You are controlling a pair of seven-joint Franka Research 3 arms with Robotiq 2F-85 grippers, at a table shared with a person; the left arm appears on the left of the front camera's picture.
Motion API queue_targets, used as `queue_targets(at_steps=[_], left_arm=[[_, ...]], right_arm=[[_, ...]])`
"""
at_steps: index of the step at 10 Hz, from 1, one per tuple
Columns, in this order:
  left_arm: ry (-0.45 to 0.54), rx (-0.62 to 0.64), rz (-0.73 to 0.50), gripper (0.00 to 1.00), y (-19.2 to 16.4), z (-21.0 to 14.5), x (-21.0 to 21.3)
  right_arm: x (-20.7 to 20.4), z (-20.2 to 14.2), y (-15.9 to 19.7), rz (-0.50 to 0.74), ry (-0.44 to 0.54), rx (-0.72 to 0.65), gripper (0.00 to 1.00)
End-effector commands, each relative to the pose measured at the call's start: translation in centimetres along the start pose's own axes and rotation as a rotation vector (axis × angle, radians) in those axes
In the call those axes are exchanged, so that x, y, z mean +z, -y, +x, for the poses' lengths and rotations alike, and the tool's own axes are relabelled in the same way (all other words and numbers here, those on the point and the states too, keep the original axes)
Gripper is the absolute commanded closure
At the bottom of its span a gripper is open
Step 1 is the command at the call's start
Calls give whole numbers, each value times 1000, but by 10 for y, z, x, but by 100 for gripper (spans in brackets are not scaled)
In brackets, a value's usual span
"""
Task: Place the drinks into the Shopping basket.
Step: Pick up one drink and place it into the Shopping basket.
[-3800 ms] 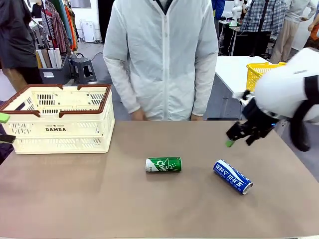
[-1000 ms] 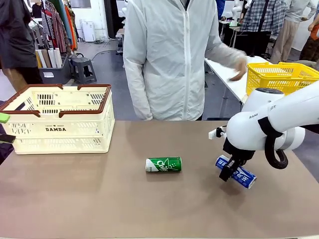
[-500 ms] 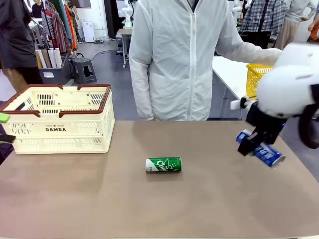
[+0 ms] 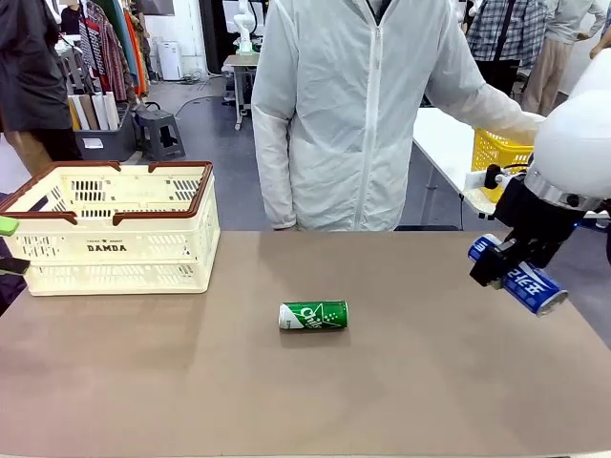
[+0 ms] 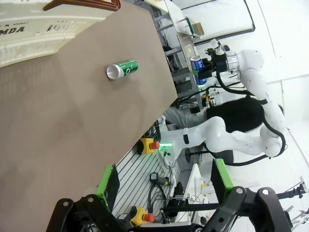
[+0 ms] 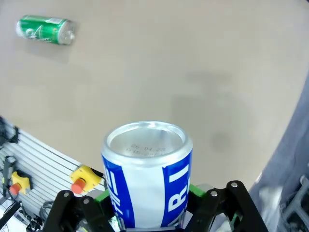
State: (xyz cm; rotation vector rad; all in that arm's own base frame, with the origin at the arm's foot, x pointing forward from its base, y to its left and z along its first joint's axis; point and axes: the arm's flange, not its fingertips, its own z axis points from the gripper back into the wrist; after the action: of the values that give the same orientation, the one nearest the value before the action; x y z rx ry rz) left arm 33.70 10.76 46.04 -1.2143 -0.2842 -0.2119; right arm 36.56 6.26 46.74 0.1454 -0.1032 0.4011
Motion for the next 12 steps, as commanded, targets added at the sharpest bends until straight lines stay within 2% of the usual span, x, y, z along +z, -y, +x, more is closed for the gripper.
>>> queue_targets(at_steps=[1, 3, 4, 7, 8, 10, 12], left_arm=[[-8, 6, 0, 0, 3, -1, 3], [-8, 6, 0, 0, 3, -1, 3], [-8, 6, 0, 0, 3, -1, 3], [-8, 6, 0, 0, 3, -1, 3], [-8, 6, 0, 0, 3, -1, 3], [-8, 6, 0, 0, 3, -1, 3], [-8, 6, 0, 0, 3, -1, 3]], right_arm=[[-6, 8, -20, 124, 86, 27, 100], [-3, 40, -94, 178, 80, 3, 100], [-11, 64, -138, 161, 55, -25, 100], [-64, 131, -274, 135, -23, -138, 100], [-86, 149, -315, 74, 29, -173, 100], [-127, 163, -381, 4, 67, -195, 100], [-163, 151, -424, -3, -16, -126, 100]])
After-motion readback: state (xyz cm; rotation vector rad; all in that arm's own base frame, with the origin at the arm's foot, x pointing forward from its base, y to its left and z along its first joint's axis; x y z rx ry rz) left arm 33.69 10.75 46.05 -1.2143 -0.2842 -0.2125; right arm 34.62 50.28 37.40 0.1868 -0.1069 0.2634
